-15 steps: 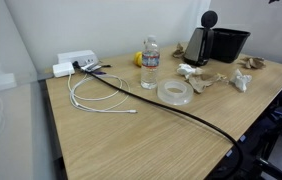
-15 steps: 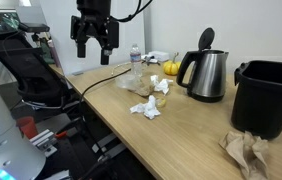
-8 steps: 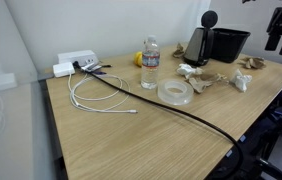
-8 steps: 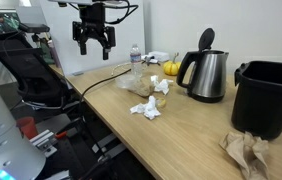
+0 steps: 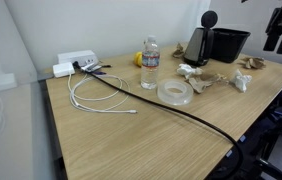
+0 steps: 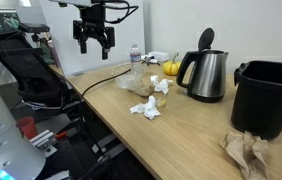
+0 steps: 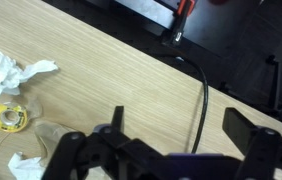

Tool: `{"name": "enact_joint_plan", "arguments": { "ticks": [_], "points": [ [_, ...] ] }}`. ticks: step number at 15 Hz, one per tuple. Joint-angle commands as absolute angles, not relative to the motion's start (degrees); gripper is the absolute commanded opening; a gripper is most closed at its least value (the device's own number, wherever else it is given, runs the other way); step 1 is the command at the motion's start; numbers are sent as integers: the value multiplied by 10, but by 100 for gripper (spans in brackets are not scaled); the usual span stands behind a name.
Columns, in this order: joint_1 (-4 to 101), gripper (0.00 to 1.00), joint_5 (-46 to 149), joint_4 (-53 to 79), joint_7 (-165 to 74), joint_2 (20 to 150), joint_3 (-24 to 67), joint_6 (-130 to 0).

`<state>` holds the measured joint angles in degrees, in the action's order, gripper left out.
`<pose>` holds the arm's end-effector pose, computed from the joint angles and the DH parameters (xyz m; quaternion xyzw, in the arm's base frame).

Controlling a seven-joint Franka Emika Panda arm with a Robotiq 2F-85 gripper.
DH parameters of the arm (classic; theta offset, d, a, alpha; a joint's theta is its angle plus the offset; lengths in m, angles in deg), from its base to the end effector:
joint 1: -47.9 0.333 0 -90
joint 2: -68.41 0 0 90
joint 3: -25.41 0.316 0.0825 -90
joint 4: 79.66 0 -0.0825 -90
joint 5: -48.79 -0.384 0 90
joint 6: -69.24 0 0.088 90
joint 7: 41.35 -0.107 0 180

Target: Move the tape to the right

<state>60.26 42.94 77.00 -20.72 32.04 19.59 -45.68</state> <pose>0.3269 0.0462 0.3989 -0.9710 -0.2218 0.0399 0.0802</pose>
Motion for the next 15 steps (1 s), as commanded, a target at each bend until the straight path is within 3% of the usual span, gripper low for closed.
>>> {"name": "enact_joint_plan", "arguments": {
  "ticks": [1,8,15],
  "points": [
    [607,100,340,764,-272,359,222,-529],
    [600,100,304,751,-458,523,325,-806],
    [610,100,316,744,-487,562,334,-839]
  ]
}}
